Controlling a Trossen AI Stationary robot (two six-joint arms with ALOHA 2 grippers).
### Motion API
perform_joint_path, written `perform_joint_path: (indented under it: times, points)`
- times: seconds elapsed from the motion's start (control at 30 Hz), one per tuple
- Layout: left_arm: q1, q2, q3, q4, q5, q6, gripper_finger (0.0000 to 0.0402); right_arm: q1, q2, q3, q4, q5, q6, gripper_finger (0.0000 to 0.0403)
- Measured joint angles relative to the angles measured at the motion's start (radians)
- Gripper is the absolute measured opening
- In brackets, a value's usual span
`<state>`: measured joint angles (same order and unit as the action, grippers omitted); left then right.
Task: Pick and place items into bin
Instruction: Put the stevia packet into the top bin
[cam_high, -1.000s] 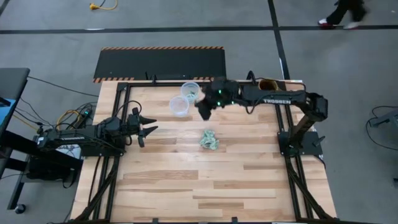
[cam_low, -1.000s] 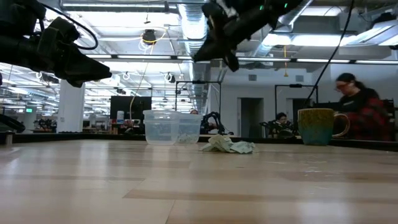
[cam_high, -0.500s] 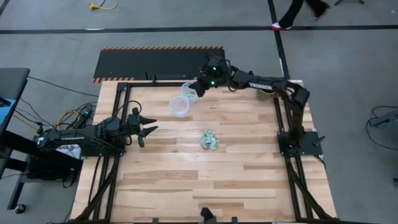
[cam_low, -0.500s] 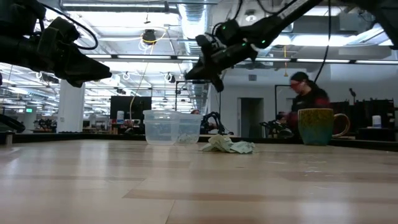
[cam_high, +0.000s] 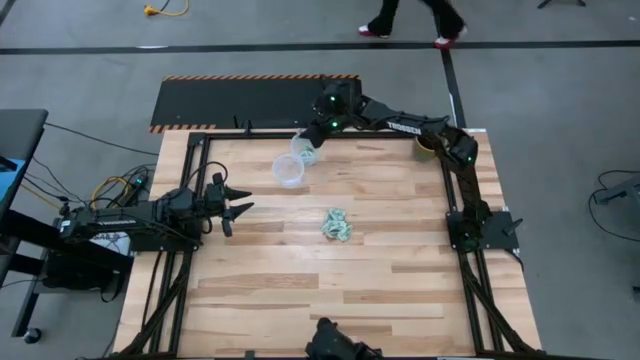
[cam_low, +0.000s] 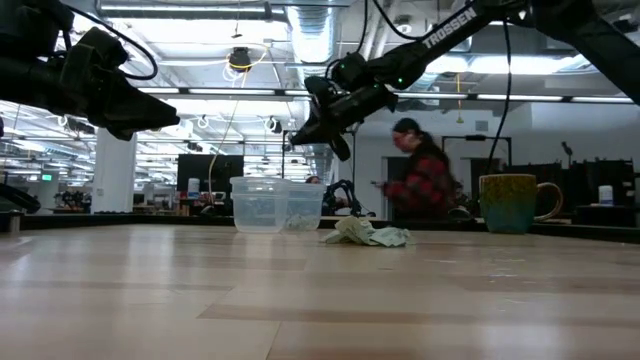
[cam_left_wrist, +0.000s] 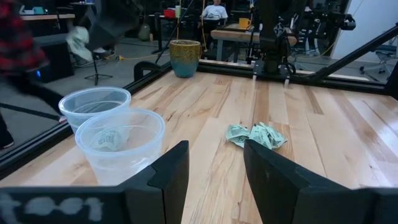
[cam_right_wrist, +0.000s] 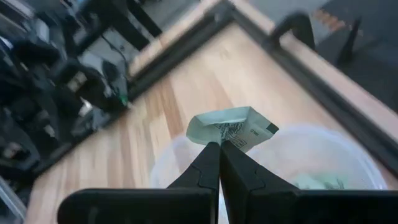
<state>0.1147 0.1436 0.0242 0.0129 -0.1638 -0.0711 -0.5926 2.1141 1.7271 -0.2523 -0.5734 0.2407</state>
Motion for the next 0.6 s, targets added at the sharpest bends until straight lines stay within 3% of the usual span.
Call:
perform_joint_path:
  times: [0.37,0.6]
  points:
    - [0.0,0.0,0.0,0.0,0.0,0.0,0.0143,0.001,0.002,0.001,-0.112,0.058,-0.111,0.0004]
    - [0.0,0.0,0.0,0.0,0.0,0.0,0.0143,0.001,0.002,0.001,-0.114,0.078,-0.144,0.0059]
